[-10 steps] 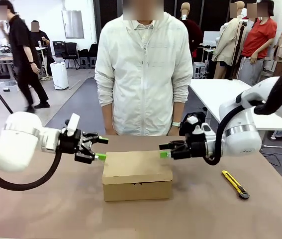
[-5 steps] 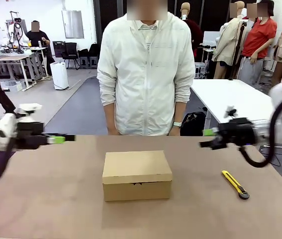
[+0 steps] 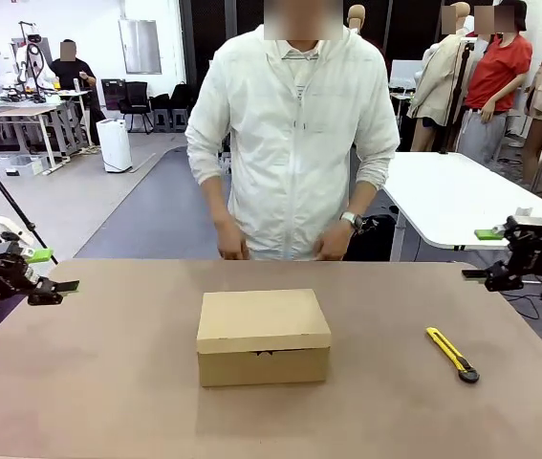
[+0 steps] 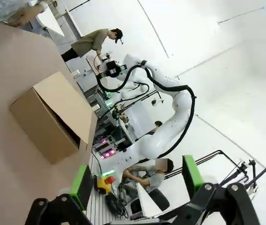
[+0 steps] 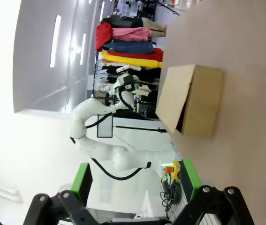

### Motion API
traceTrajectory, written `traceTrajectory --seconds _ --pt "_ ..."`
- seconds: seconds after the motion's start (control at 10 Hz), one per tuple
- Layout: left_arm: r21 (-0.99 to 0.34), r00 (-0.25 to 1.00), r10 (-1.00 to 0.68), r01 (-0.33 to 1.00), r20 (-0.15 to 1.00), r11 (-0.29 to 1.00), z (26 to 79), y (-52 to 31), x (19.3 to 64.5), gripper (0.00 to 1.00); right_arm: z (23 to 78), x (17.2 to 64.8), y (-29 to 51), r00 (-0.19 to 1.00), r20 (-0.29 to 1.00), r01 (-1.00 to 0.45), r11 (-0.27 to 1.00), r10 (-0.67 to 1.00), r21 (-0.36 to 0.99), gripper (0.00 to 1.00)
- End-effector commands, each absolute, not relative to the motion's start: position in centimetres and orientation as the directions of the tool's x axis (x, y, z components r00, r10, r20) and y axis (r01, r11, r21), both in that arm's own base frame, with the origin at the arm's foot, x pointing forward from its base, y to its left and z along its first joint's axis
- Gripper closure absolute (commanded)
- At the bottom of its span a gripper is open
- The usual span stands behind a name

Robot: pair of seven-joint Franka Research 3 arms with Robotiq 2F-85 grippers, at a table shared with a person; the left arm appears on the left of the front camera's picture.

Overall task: Pack the items into the box.
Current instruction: Close the Mailer Box.

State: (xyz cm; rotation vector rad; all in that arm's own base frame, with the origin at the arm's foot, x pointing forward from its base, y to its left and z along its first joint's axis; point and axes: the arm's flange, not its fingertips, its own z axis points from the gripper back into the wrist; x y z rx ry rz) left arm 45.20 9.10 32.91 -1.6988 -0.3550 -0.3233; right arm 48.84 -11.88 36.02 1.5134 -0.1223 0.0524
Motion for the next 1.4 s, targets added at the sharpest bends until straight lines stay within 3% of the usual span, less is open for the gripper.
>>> traceTrajectory --seconds 0.0,1.3 --pt "-0.81 0.826 0.058 0.562 0.561 -0.168 34.13 8.23 44.81 0.0 37.12 47.72 -12.18 0.992 0.123 -0.122 0.044 -0.034 0.992 0.0" --pt "-0.81 0.826 0.058 0.562 0.561 -0.168 34.13 8.23 44.81 0.0 37.12 47.72 -12.18 0.992 0.123 -0.122 0.044 -0.034 0.992 0.0"
